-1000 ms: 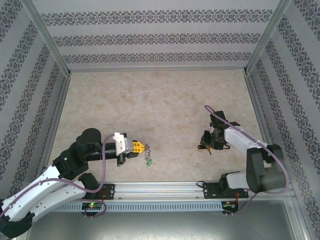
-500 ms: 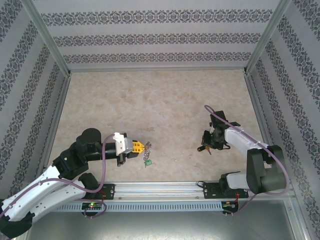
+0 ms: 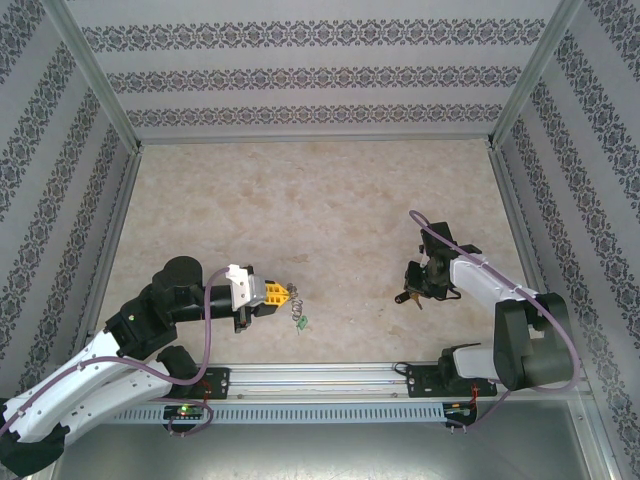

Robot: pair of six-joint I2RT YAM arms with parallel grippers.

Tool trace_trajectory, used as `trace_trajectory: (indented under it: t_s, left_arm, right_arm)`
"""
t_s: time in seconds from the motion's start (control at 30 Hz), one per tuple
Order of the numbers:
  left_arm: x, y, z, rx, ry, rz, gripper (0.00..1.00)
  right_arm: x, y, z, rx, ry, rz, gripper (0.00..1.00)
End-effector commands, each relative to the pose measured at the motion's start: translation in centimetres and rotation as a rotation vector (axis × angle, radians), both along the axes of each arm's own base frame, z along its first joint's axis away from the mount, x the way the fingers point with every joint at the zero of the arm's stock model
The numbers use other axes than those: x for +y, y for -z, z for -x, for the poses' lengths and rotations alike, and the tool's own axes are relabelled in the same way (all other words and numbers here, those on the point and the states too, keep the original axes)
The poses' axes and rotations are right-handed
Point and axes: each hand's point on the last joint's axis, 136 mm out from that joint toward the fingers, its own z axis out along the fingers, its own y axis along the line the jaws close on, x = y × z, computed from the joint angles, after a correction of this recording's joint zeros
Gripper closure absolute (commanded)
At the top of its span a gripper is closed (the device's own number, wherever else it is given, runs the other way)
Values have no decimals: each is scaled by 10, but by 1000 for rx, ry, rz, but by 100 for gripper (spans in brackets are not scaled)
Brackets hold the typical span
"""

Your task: Put the keys on the keyring

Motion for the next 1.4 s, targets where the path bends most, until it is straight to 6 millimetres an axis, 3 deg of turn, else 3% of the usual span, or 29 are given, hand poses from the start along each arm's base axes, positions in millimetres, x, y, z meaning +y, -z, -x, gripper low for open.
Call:
trace_trajectory:
  t_s: [0.0, 0.57, 0.9, 1.07, 1.23, 1.37]
  left_arm:
    - [-1, -14, -3, -31, -6, 56, 100]
    - [-1, -17, -2, -34, 0, 66, 100]
    - [-3, -21, 5, -43, 43, 85, 100]
    - [-1, -21, 7, -50, 50, 68, 100]
    - [1, -19, 10, -72, 66, 20, 100]
    - [2, -17, 14, -91, 94, -25, 100]
  right_arm:
    - [-1, 1, 1, 3, -5, 1, 84]
    - [0, 3, 0, 12, -22, 8, 85]
    - [5, -6, -3, -47, -61, 32, 100]
    - [22, -39, -13, -230, -144, 65, 100]
    - [55, -105, -23, -576, -324, 67, 100]
    - [98, -159, -13, -845, -571, -9, 100]
